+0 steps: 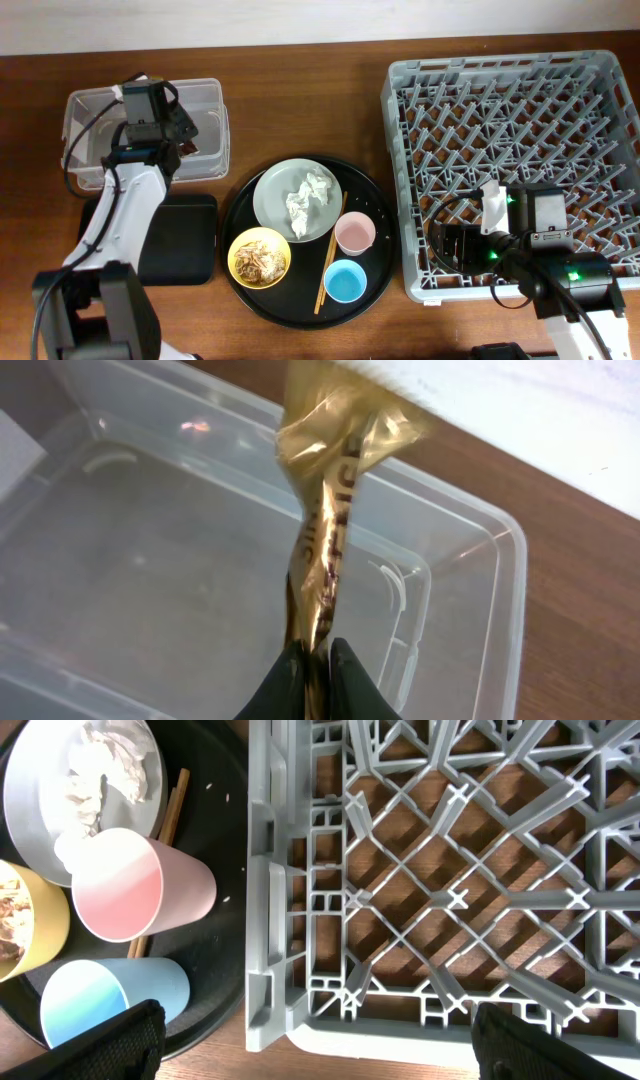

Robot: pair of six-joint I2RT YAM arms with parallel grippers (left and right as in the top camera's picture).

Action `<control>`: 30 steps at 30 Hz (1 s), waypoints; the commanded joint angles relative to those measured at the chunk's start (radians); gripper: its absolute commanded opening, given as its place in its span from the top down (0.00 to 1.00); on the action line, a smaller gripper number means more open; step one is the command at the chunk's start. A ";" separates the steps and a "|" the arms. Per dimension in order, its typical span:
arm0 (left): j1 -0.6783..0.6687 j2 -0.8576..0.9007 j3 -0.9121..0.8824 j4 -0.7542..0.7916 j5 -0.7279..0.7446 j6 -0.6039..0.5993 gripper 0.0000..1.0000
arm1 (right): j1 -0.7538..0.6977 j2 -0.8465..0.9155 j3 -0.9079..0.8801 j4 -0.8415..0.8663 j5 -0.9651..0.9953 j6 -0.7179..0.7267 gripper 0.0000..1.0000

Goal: Sort waste into correct bins and load items into the dishwasher rack
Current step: 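Carry the gold wrapper to the clear bin and release it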

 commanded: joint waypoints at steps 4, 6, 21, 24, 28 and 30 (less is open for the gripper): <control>0.005 0.042 0.003 0.008 0.000 -0.021 0.68 | 0.005 -0.003 0.021 -0.005 0.009 0.005 0.01; 0.005 0.042 0.003 -0.013 0.000 -0.015 0.69 | 0.005 -0.003 0.021 -0.005 0.009 0.005 0.01; 0.007 0.100 0.003 -0.226 -0.108 0.042 0.99 | 0.005 -0.003 0.021 -0.012 0.010 0.005 0.01; 0.007 0.044 0.003 -0.219 -0.112 0.054 0.95 | 0.005 -0.003 0.021 -0.011 0.010 0.005 0.01; 0.005 -0.048 0.026 -0.200 -0.004 0.151 0.70 | 0.005 -0.003 0.021 -0.012 0.010 0.005 0.01; -0.014 -0.098 0.027 -0.214 0.237 0.240 0.63 | 0.005 -0.003 0.021 -0.012 0.010 0.005 0.01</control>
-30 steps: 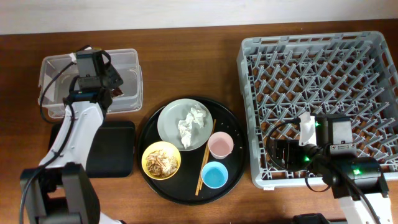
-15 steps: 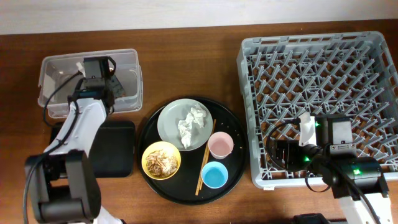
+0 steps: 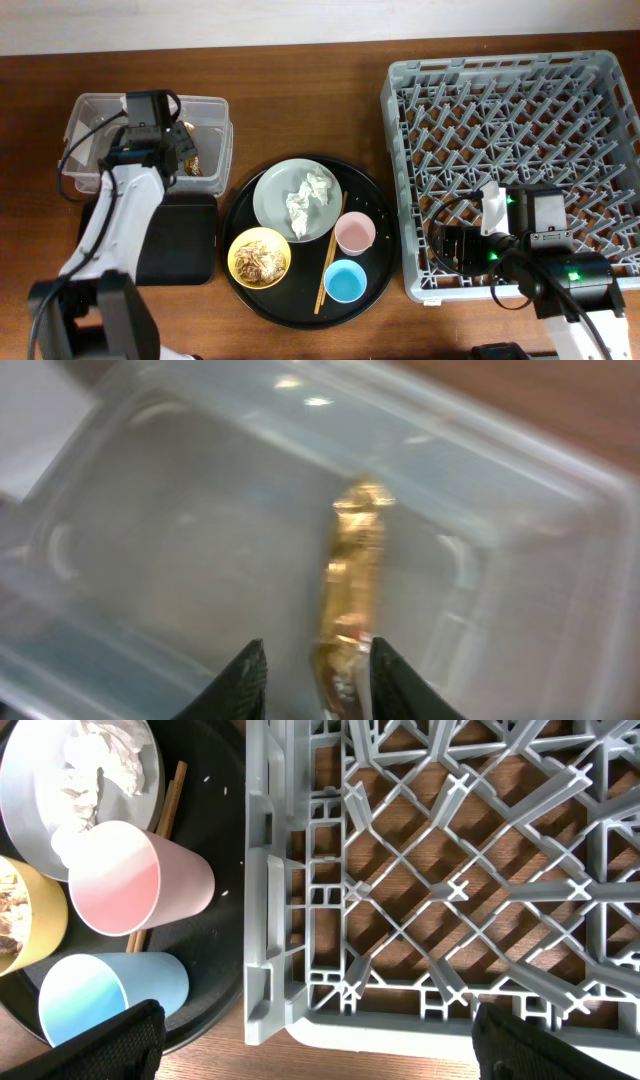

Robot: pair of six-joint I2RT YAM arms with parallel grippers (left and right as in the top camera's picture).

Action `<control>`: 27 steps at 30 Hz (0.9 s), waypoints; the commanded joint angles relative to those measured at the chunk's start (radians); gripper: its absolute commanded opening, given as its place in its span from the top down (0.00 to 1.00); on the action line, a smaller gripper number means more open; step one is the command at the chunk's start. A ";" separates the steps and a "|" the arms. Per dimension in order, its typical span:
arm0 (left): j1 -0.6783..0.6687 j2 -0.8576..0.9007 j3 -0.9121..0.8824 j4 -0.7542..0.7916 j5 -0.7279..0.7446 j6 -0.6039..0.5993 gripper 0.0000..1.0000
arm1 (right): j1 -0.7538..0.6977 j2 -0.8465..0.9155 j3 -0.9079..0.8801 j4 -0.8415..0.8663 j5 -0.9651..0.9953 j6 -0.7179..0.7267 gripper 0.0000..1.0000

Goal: Sort waste into correct bins and load items into the dishwasher rack
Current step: 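Carry the gold wrapper to the clear bin and release it, then grasp the white tissue on the plate with the left gripper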

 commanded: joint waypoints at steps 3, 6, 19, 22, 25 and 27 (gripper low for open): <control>-0.116 -0.077 0.022 -0.083 0.365 0.158 0.57 | 0.005 -0.003 0.021 -0.001 0.010 0.004 0.01; -0.243 -0.076 0.017 -0.105 0.362 0.190 0.53 | 0.005 -0.003 0.021 -0.001 0.010 0.004 0.01; -0.469 0.214 0.016 -0.316 0.278 0.189 0.53 | 0.005 -0.003 0.021 -0.002 0.010 0.004 0.01; -0.469 0.229 0.016 -0.314 0.278 0.189 0.79 | 0.005 -0.003 0.021 -0.005 0.009 0.004 0.01; -0.469 0.229 0.016 -0.308 0.278 0.189 0.79 | 0.005 -0.003 0.021 -0.008 0.010 0.004 0.01; -0.469 0.229 0.018 -0.303 0.285 0.189 0.73 | 0.005 -0.003 0.021 -0.008 0.010 0.004 0.01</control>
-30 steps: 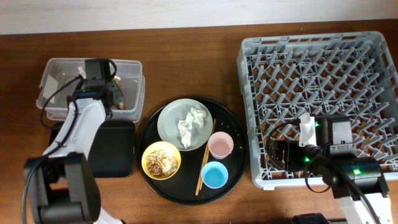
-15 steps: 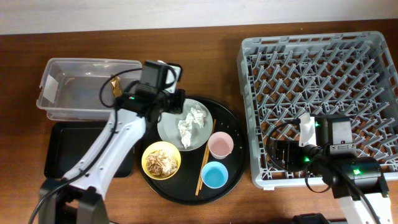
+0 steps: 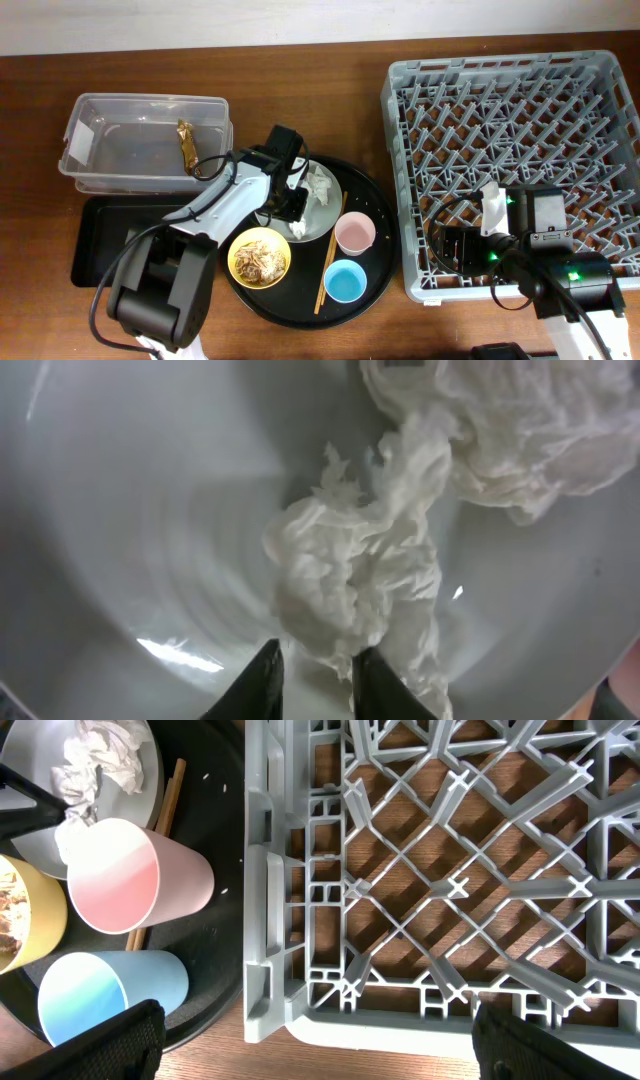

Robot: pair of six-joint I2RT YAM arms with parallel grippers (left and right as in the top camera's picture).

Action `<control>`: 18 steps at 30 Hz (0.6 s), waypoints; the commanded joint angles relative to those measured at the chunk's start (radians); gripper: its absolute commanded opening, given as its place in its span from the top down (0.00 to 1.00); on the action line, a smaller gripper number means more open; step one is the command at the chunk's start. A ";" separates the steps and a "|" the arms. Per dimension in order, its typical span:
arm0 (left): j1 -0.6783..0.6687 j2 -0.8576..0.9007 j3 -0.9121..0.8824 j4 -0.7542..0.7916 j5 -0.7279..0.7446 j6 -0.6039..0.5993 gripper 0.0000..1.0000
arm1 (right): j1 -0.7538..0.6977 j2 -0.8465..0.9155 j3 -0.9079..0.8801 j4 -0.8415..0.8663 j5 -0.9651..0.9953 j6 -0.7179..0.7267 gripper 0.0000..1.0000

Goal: Sort waste into correct bins and load items into the dishwasher rack
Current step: 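Grasp the white tissue on the plate with the left gripper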

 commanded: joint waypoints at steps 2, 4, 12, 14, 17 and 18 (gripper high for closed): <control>0.000 0.007 0.005 0.010 0.001 0.006 0.73 | 0.005 -0.003 0.021 -0.003 0.010 0.004 0.01; 0.000 0.007 0.005 0.014 0.002 0.006 0.66 | 0.005 -0.003 0.021 -0.003 0.010 0.004 0.01; -0.001 0.014 0.004 0.058 0.072 0.005 0.75 | 0.005 -0.003 0.021 -0.003 0.010 0.004 0.01; 0.000 0.016 0.003 0.058 0.069 0.006 0.87 | 0.005 -0.003 0.021 -0.003 0.009 0.005 0.01; 0.000 0.016 0.004 0.057 -0.003 0.006 1.00 | 0.005 -0.003 0.021 -0.003 0.009 0.004 0.01; 0.000 0.012 0.008 0.047 -0.031 0.006 1.00 | 0.005 -0.003 0.021 -0.003 0.009 0.005 0.01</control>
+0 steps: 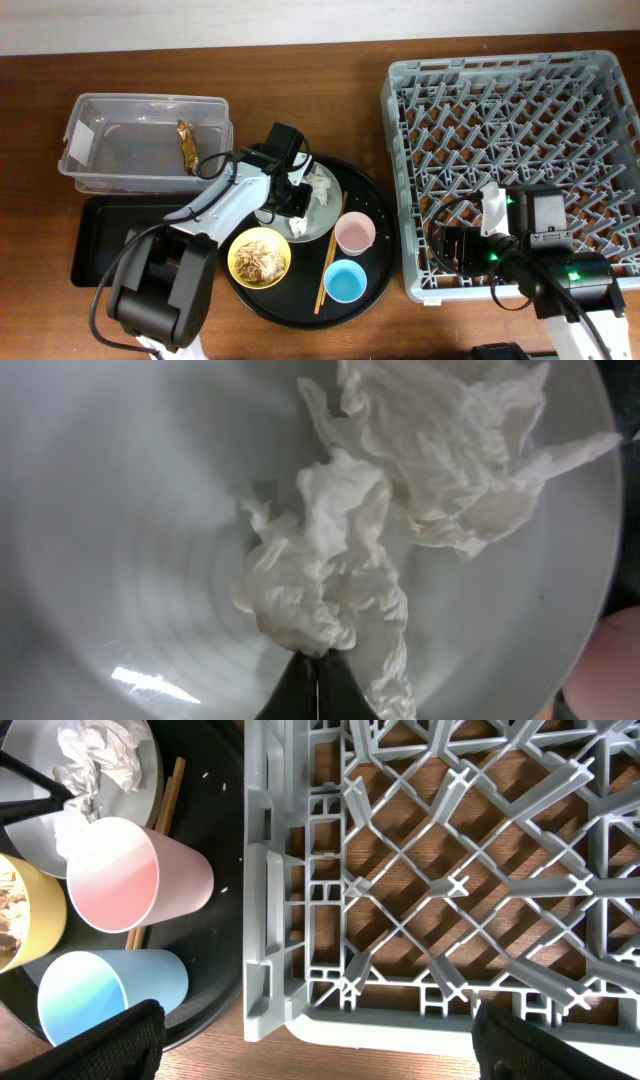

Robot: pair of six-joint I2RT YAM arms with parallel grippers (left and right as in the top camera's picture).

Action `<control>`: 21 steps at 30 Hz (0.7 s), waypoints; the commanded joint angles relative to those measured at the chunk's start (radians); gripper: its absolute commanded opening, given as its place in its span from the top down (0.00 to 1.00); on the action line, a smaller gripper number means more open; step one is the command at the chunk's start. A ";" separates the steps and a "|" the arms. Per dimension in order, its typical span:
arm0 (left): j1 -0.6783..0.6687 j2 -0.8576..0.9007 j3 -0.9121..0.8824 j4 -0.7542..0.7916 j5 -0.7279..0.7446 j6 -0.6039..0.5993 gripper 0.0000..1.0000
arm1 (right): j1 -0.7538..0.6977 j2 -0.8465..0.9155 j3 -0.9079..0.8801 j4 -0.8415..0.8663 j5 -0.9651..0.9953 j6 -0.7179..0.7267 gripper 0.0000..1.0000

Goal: Sort waste into correct bins and load items into the dishwasher rack
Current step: 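Grasp the white tissue on the plate with the left gripper, then drop the tissue into the clear bin with the left gripper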

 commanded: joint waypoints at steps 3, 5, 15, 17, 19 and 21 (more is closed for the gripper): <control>0.013 -0.052 0.063 -0.078 -0.152 0.005 1.00 | 0.005 -0.003 0.021 -0.002 0.010 0.004 0.02; 0.046 -0.162 0.099 -0.090 -0.160 0.005 1.00 | 0.005 -0.003 0.021 -0.002 0.010 0.004 0.01; 0.446 -0.329 0.101 0.086 -0.160 0.005 1.00 | 0.005 -0.003 0.021 -0.003 0.010 0.004 0.01; 0.479 -0.299 0.101 0.113 -0.160 0.005 0.84 | 0.005 -0.003 0.021 -0.004 0.010 0.004 0.01; 0.480 -0.279 0.101 0.113 -0.160 0.005 0.47 | 0.005 -0.003 0.021 -0.004 0.010 0.004 0.01; 0.478 -0.279 0.102 0.121 -0.146 0.005 0.38 | 0.005 -0.003 0.021 -0.004 0.010 0.004 0.01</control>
